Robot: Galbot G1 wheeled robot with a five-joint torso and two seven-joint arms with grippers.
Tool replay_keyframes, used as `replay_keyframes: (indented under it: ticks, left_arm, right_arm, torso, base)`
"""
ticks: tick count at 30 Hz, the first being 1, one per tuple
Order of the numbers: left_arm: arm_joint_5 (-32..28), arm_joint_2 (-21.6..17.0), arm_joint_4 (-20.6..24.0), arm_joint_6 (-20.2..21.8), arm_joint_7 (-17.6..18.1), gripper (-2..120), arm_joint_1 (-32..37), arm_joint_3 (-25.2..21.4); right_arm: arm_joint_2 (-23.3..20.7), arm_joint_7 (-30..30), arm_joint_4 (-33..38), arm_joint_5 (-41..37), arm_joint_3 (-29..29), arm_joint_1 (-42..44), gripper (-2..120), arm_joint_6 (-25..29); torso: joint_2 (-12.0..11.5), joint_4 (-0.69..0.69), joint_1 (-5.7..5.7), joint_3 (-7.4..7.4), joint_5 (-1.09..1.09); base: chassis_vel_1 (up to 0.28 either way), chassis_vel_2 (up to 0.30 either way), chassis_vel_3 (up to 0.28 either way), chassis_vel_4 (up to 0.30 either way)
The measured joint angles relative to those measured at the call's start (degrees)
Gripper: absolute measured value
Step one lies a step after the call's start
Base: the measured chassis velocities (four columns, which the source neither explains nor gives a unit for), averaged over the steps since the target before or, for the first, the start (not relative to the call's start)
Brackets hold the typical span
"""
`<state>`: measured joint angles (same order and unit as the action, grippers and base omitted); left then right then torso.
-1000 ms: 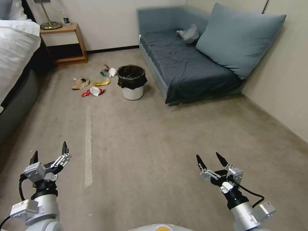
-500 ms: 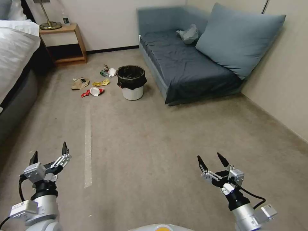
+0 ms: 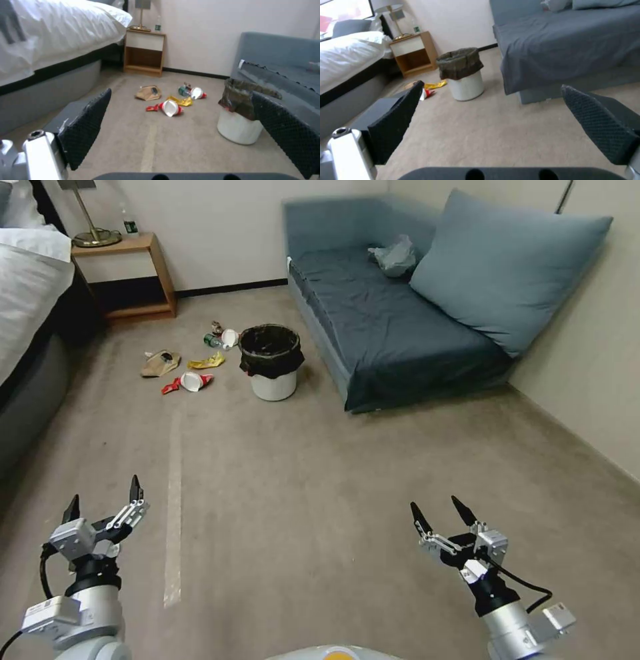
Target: Pick up the trash can from the floor.
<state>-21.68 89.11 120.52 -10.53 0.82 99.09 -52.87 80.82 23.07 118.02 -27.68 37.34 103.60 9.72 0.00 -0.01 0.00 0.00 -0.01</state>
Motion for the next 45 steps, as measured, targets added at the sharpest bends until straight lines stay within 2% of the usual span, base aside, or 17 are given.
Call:
replay_keyframes:
  ticks: [45]
  left_arm:
    - [0.1,-0.4,-0.6,0.1,-0.1,100,0.0,0.6]
  right_arm:
    - [0.2,-0.1,0.7,-0.3,0.3,0.1,100,-0.2]
  torso:
    - [0.0,0.02,0.0,0.0,0.01]
  base:
    - [-0.155,0.161,0.161,-0.159]
